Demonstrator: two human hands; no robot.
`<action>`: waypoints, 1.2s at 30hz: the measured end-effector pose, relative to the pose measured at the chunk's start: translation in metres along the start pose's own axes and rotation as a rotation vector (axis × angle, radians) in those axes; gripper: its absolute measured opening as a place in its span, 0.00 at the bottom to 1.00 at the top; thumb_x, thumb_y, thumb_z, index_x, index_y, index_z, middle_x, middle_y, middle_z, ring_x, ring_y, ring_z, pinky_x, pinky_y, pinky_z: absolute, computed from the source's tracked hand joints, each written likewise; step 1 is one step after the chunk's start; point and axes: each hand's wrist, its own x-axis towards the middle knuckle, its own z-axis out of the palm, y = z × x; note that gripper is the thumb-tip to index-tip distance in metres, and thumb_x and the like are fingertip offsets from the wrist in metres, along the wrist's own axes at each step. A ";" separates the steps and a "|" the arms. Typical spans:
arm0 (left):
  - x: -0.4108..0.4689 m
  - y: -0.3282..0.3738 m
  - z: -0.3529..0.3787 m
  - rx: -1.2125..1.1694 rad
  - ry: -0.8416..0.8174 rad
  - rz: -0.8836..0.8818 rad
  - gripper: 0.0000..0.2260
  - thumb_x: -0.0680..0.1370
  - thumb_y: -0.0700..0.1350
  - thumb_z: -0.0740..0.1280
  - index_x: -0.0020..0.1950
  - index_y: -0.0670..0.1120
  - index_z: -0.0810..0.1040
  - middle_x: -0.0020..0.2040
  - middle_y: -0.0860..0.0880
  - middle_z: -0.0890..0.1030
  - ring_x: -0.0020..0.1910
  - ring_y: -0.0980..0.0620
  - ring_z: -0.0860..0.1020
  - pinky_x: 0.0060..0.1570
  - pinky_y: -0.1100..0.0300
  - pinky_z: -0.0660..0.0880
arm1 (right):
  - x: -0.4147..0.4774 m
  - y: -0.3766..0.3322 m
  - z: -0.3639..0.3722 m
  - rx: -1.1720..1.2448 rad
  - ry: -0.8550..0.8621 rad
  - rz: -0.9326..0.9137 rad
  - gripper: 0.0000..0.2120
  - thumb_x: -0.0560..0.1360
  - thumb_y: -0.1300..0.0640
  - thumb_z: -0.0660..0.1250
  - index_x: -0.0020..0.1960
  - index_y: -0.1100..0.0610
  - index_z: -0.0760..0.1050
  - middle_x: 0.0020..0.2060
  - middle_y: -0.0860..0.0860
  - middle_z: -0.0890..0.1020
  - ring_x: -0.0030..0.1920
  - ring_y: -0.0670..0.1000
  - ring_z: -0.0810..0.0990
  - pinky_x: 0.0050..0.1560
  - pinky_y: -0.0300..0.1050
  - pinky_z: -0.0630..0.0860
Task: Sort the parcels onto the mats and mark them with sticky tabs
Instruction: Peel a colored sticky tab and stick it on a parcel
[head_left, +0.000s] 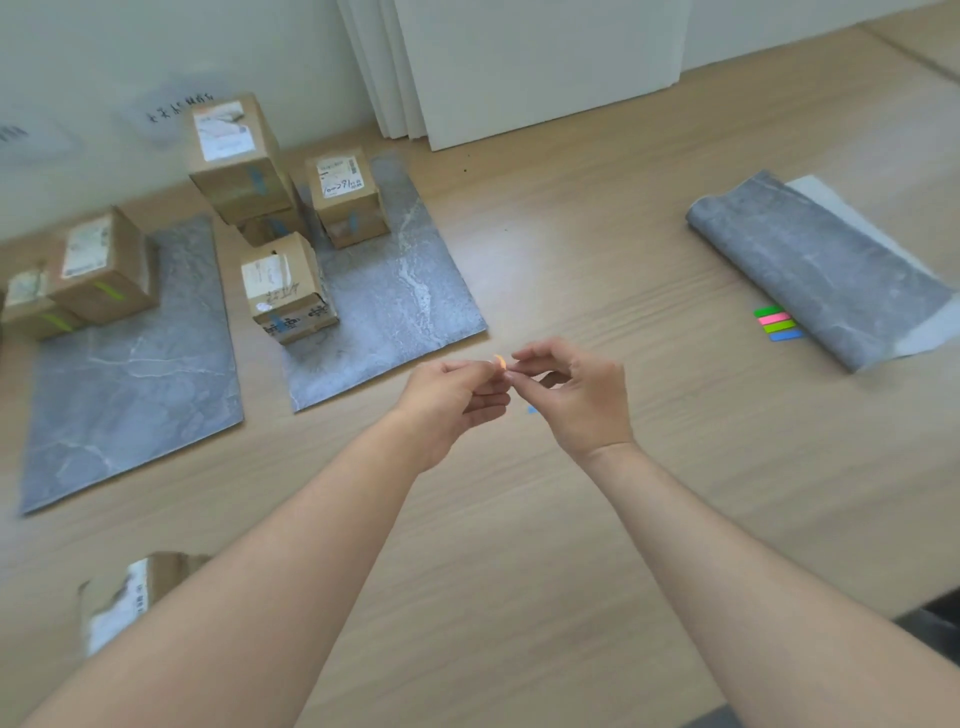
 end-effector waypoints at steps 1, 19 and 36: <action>-0.010 0.002 -0.007 -0.013 -0.002 0.017 0.07 0.78 0.41 0.72 0.50 0.37 0.84 0.41 0.43 0.85 0.43 0.46 0.84 0.50 0.56 0.82 | -0.006 -0.009 0.004 -0.025 -0.033 -0.044 0.10 0.71 0.64 0.79 0.47 0.52 0.83 0.40 0.43 0.86 0.43 0.41 0.86 0.40 0.36 0.78; -0.215 -0.100 -0.239 -0.040 0.143 0.244 0.01 0.76 0.38 0.73 0.45 0.42 0.83 0.41 0.45 0.82 0.38 0.50 0.79 0.40 0.61 0.78 | -0.214 -0.118 0.167 -0.052 -0.063 -0.030 0.05 0.74 0.56 0.78 0.50 0.52 0.85 0.42 0.43 0.87 0.41 0.46 0.85 0.46 0.57 0.83; -0.251 -0.230 -0.353 0.018 0.491 0.223 0.03 0.74 0.38 0.75 0.41 0.44 0.85 0.38 0.39 0.84 0.35 0.48 0.79 0.53 0.43 0.80 | -0.285 -0.098 0.296 -0.280 -0.345 -0.166 0.21 0.76 0.72 0.62 0.60 0.53 0.83 0.58 0.45 0.84 0.55 0.43 0.81 0.51 0.31 0.75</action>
